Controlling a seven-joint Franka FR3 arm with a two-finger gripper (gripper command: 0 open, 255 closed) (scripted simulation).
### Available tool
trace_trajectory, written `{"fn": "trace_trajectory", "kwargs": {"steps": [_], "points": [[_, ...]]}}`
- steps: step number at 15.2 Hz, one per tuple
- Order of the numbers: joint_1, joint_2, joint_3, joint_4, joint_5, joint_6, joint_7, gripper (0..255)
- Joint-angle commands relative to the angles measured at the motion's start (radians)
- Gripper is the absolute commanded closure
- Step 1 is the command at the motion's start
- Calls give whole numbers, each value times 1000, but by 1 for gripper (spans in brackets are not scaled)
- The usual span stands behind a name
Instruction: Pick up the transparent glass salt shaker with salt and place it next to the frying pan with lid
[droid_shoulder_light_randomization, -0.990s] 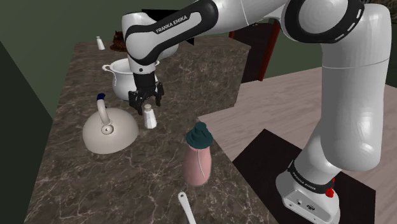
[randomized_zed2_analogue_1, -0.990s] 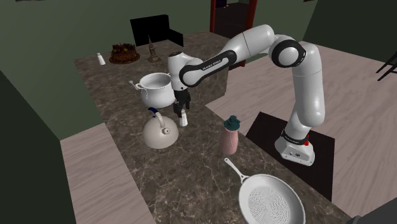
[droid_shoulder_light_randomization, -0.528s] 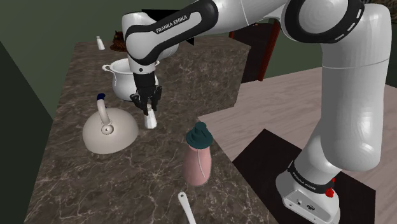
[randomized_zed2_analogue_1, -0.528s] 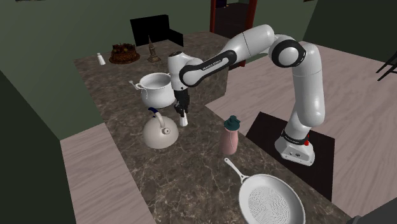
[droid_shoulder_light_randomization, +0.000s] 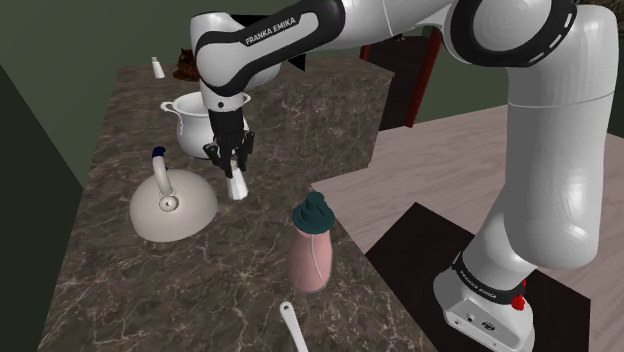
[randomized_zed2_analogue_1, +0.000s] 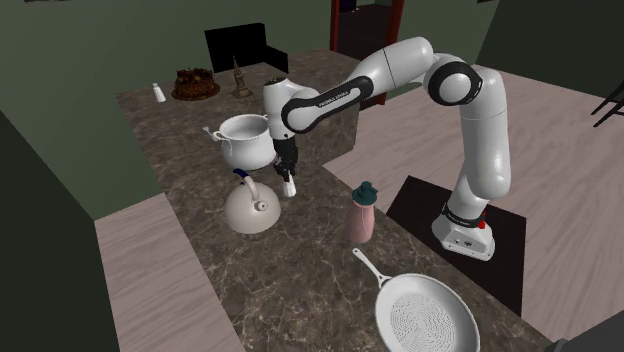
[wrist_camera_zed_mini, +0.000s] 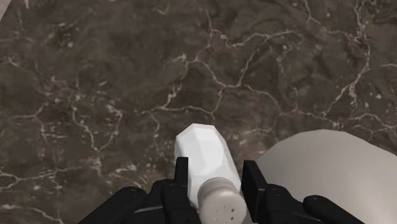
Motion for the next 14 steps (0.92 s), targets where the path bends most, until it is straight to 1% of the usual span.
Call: {"fn": "trace_trajectory", "kwargs": {"steps": [1, 14], "points": [[0, -8, 1, 14, 2, -21, 0, 255], [-1, -47, 7, 133, 10, -179, 7, 255]]}}
